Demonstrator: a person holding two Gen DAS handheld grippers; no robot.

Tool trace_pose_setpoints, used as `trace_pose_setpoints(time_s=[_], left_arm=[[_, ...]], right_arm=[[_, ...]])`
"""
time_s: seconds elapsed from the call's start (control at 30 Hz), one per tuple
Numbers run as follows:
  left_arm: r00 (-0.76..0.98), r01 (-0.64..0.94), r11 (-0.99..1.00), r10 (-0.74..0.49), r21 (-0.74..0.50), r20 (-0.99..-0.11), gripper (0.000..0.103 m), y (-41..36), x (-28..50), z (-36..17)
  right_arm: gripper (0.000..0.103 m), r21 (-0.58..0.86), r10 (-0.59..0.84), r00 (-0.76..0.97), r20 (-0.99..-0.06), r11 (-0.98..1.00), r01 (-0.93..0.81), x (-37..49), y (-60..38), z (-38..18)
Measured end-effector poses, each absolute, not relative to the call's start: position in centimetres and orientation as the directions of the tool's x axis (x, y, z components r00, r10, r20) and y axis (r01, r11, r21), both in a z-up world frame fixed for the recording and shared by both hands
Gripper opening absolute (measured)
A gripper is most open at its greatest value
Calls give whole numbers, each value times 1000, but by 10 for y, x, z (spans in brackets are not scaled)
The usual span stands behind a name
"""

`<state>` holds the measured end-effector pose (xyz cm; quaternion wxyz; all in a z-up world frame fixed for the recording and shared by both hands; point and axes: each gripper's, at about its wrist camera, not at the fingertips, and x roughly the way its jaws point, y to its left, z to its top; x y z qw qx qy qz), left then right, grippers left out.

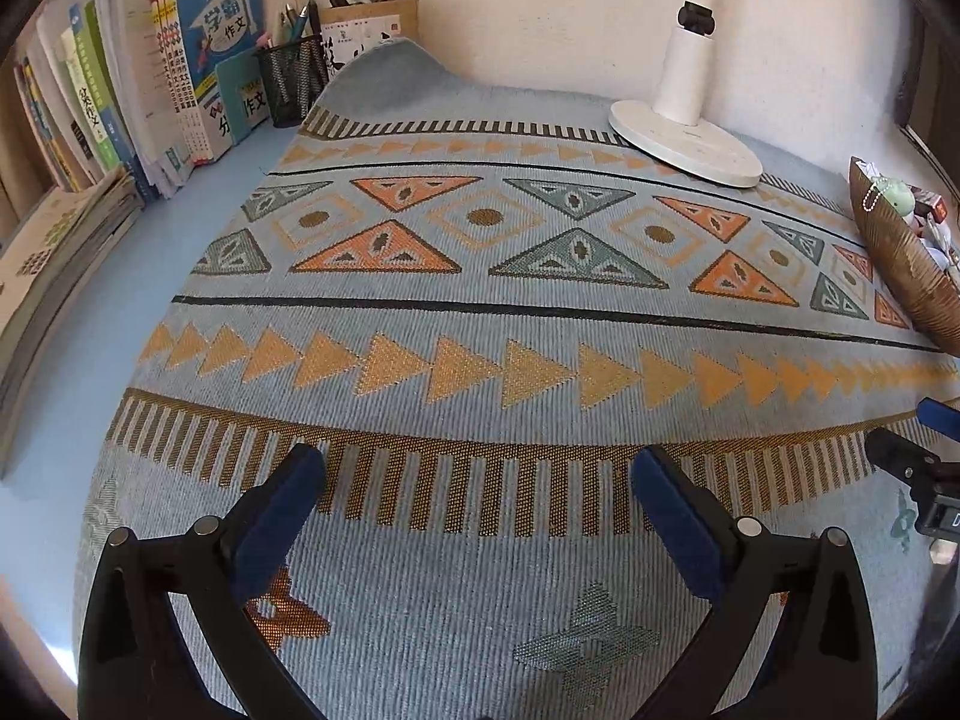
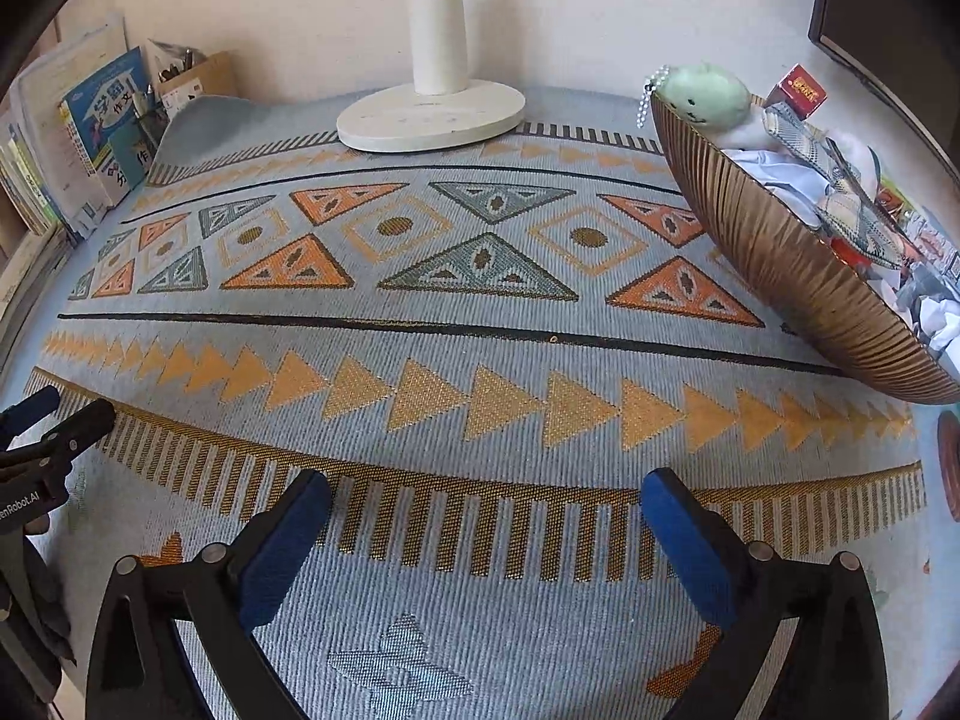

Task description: Organize objects

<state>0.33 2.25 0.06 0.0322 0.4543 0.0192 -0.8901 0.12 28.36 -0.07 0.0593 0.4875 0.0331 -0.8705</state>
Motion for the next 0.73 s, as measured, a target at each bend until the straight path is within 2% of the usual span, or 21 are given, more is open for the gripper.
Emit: trace_pose_setpoints(time_s=[0.17, 0.73], left_arm=[[-586, 93, -996, -51, -5, -809, 103, 22, 4, 1], [-586, 87, -996, -47, -6, -809, 103, 21, 3, -1]], right_arm=[[103, -8, -107, -574, -812, -981, 193, 5, 284, -2], [103, -6, -109, -575, -811, -981, 194, 4, 284, -3]])
